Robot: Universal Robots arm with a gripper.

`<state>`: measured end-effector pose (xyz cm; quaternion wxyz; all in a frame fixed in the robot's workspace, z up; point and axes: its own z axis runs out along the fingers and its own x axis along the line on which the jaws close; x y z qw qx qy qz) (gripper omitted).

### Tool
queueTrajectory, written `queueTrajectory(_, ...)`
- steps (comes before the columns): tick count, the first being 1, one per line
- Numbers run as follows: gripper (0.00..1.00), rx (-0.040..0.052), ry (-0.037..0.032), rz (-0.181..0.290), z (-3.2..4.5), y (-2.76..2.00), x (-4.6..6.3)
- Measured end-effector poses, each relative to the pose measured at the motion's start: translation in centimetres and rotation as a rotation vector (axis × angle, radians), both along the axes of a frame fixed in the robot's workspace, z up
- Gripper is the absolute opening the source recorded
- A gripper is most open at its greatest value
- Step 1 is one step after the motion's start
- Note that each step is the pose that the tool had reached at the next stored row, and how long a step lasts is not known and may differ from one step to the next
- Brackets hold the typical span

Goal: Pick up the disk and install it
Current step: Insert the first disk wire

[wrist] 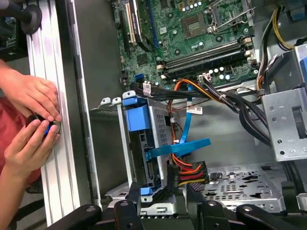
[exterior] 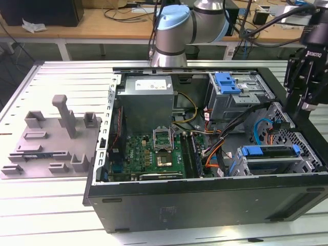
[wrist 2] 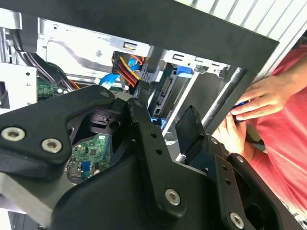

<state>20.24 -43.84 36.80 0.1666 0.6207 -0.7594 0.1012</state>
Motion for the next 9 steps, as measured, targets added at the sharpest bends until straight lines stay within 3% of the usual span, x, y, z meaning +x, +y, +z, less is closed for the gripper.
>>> queueTrajectory(9,0.51,-0.0179,0.0,-0.005,-1.15,0.13,0.0)
